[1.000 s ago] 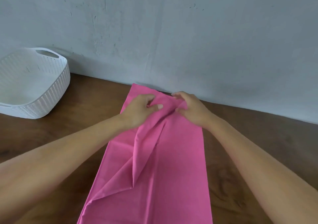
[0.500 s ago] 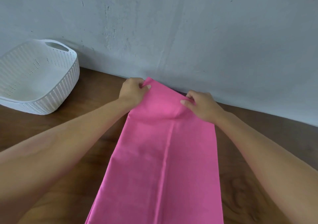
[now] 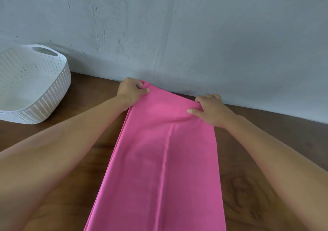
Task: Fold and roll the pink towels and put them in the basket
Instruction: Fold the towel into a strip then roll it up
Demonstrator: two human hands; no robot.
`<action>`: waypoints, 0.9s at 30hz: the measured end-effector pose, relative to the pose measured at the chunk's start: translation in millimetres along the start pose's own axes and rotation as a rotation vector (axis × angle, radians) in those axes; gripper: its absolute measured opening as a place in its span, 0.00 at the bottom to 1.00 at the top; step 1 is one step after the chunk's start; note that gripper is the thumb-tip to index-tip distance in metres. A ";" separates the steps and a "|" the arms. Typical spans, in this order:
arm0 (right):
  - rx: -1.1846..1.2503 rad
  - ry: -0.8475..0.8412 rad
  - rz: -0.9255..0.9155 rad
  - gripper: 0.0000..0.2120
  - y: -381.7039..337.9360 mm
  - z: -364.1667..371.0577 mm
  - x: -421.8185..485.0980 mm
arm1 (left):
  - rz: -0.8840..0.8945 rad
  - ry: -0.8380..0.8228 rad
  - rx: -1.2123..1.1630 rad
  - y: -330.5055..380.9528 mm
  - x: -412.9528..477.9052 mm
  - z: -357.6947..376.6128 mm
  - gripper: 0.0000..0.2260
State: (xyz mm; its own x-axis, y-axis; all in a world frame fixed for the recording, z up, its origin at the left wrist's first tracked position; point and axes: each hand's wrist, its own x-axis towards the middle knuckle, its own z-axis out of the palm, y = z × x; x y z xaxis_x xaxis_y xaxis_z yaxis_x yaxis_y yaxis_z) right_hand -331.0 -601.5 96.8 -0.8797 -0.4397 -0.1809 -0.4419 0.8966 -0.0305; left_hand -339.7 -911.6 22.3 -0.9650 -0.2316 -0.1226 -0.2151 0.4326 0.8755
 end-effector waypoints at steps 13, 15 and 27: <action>-0.064 0.163 0.019 0.15 9.6 -12.1 -83.4 | 0.223 -0.067 -0.258 30.6 -100.5 -42.8 0.08; -0.068 0.202 0.015 0.12 5.4 -7.2 -101.0 | 0.277 -0.083 -0.203 29.4 -124.4 -48.0 0.07; -0.456 0.411 0.024 0.11 -10.3 36.3 -200.9 | 0.480 -0.012 -0.118 -4.0 -217.4 -51.2 0.06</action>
State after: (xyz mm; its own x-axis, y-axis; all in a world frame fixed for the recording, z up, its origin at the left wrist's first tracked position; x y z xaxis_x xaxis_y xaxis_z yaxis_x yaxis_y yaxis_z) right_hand -143.4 -520.4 97.7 -0.8461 -0.4852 0.2207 -0.3714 0.8337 0.4087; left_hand -121.4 -907.6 69.4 -0.9528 -0.0203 0.3031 0.2722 0.3859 0.8815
